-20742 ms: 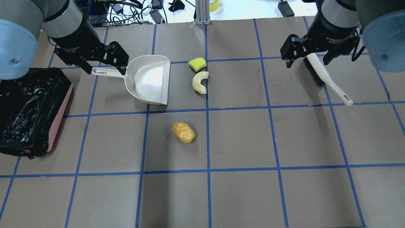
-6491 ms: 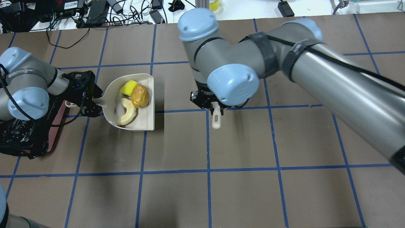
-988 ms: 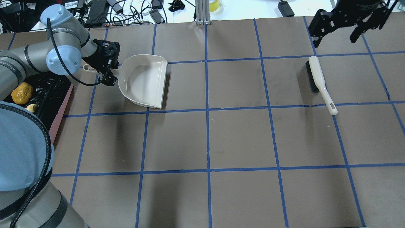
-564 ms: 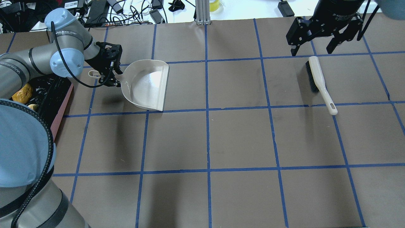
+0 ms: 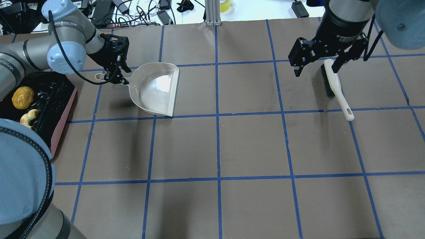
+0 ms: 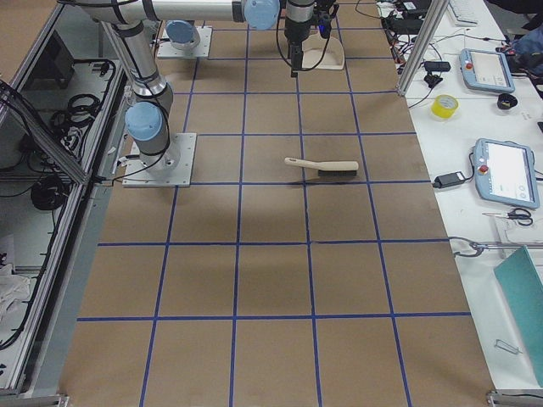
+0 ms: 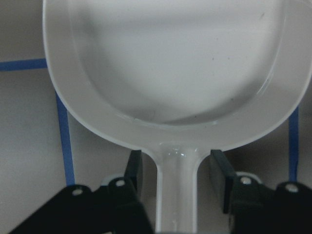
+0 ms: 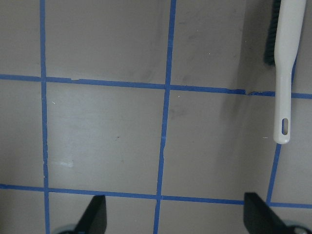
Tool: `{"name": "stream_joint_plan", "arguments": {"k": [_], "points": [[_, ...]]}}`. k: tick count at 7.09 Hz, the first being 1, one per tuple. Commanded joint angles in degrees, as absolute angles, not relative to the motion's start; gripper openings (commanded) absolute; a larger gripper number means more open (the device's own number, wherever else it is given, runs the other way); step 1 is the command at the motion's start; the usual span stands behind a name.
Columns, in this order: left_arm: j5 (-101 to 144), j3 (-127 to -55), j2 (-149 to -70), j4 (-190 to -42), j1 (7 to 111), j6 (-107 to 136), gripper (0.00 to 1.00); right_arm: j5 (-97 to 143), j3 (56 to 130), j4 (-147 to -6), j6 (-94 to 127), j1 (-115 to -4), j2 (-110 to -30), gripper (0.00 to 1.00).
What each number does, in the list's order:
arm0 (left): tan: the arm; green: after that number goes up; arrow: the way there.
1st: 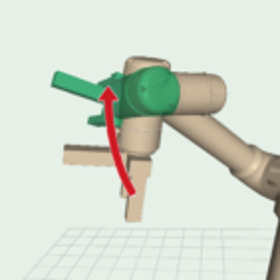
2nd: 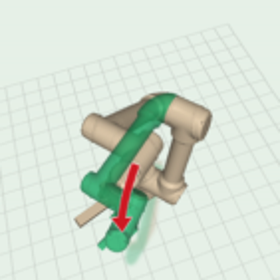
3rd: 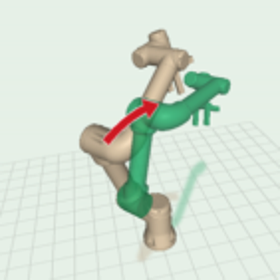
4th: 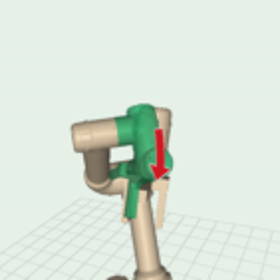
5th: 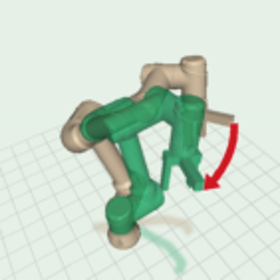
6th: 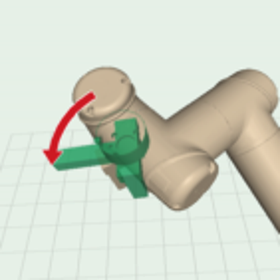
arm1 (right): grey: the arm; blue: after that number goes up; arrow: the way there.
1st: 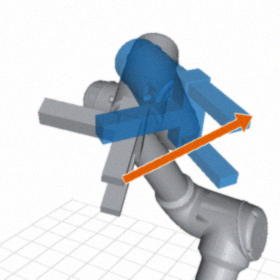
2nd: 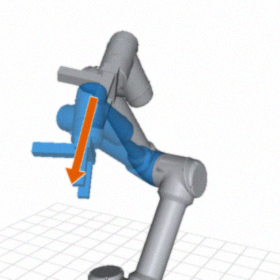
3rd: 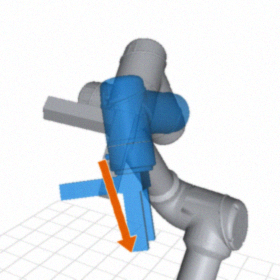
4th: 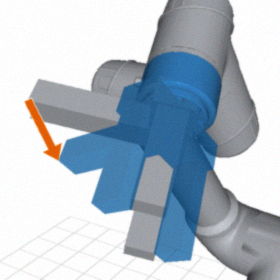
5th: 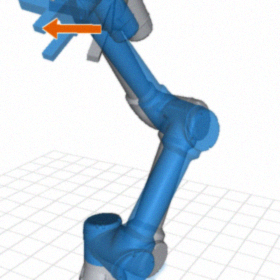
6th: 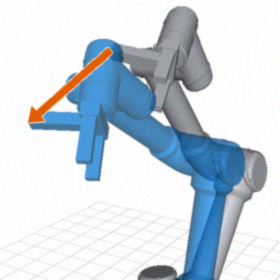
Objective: Sweep and dump trash into bin
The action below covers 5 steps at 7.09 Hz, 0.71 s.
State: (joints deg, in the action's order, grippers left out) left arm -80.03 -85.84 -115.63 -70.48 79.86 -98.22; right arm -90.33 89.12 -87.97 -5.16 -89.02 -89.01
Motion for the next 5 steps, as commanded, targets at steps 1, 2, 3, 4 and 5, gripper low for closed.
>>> {"name": "stream_joint_plan", "arguments": {"k": [1,2,3,4,5], "points": [[-80.42,-83.68,-108.32,-82.12,83.04,-81.74,0.57,-93.07,89.91,-88.15,-4.93,-89.12,-89.47,1.0],[-82.68,-83.76,-105.32,-83.83,84.27,-71.38,0.66,-93.16,89.83,-88.15,-4.83,-89.21,-89.56,1.0],[-84.97,-83.85,-102.6,-85.24,85.59,-62.75,0.68,-93.16,89.82,-88.15,-4.92,-89.12,-89.56,1.0],[-85.69,-84.28,-99.52,-87.52,86.56,-54.92,0.7,-93.16,89.82,-88.15,-4.92,-89.21,-89.73,1.0],[-86.04,-84.46,-96.71,-89.02,86.92,-47.45,0.7,-93.25,89.91,-88.15,-4.92,-89.3,-90.0,1.0]]}}
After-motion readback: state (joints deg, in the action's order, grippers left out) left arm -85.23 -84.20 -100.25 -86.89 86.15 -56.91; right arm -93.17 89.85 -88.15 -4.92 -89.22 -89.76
